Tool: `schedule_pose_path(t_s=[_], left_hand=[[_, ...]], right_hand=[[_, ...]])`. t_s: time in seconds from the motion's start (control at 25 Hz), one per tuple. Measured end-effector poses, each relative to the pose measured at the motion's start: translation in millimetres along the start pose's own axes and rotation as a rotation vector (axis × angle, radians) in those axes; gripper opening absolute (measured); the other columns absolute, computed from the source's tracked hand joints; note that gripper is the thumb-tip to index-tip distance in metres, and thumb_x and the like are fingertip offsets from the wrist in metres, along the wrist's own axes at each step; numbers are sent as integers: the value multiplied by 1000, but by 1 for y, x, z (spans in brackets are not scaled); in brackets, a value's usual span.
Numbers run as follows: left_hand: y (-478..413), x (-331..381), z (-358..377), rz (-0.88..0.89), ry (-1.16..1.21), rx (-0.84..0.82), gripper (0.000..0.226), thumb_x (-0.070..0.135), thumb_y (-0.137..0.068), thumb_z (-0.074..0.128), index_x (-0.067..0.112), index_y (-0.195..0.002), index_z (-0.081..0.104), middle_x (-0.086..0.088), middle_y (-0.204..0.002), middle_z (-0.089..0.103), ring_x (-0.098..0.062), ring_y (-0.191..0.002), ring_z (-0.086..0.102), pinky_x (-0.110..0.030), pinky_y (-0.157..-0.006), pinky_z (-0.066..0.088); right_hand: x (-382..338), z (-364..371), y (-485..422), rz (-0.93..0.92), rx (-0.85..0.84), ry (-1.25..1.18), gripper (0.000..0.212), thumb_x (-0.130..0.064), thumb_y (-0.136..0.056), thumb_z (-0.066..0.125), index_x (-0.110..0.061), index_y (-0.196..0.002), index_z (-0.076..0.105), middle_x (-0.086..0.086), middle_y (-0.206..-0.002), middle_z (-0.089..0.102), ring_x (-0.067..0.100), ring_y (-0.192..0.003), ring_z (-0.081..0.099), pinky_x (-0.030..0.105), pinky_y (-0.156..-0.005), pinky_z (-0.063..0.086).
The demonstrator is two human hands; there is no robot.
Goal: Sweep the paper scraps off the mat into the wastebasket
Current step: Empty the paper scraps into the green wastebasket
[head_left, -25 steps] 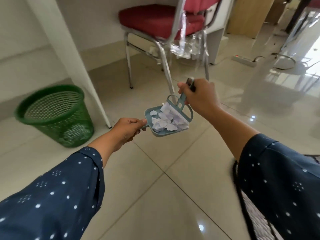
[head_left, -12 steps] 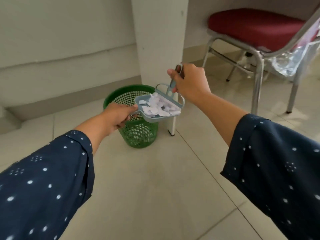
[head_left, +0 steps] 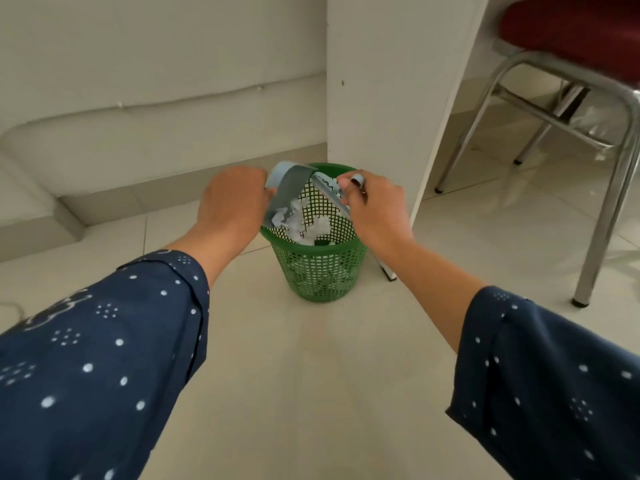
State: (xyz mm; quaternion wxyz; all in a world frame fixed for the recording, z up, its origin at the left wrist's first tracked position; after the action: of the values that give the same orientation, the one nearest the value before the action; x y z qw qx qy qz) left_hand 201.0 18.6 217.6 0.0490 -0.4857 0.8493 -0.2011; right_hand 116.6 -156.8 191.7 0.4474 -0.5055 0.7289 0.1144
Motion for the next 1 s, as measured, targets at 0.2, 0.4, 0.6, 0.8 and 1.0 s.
schedule_pose_path(t_s=[0.2,0.4,0.6,0.8,1.0], left_hand=[[7,9,-9,74,-77,69,28,27,-98,50,3,-91,61,-16,-91,63,-39,-86,59,-38,-62,33],[16,-2,-18,-58,46,111,28,28,-97,47,9,-80,57,-11,-80,59,-31,-71,47,-37,-62,34],[27,-3,-20,-219,198,72,34,33,-96,51,7,-77,61,-7,-75,60,-30,-70,51,-35,-62,34],[36,13,-20,-278,294,-25,34,32,-94,55,11,-67,57,-1,-56,49,-22,-56,45,-30,-49,25],[45,10,-26,-400,457,-50,34,34,-95,53,8,-77,66,-1,-56,48,-20,-55,46,-26,-46,28]], right_hand=[[0,-4,7,-5,16,-5,29,-35,-101,47,-18,-108,69,3,-86,72,20,-78,66,42,-71,58],[-2,-14,17,40,31,-68,28,-33,-101,48,-14,-103,69,6,-88,73,21,-82,70,45,-76,58],[-1,-29,31,82,94,-215,26,-33,-100,49,-18,-107,69,-2,-89,75,12,-86,71,39,-83,58],[-19,-36,40,7,108,-327,24,-29,-101,49,-20,-111,69,-9,-89,74,3,-88,72,35,-85,59],[-41,-39,48,-173,111,-78,27,-27,-100,49,-18,-118,66,3,-94,74,10,-75,64,27,-69,53]])
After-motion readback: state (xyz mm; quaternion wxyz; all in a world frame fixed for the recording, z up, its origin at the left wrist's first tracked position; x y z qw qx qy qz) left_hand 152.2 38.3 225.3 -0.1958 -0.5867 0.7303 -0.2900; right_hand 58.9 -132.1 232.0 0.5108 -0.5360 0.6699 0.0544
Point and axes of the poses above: each hand's wrist, its own y-axis away from the middle knuckle, its own z-axis out of the palm, x = y × z, the point moved 7 cm from there along -y, towards the middle knuckle
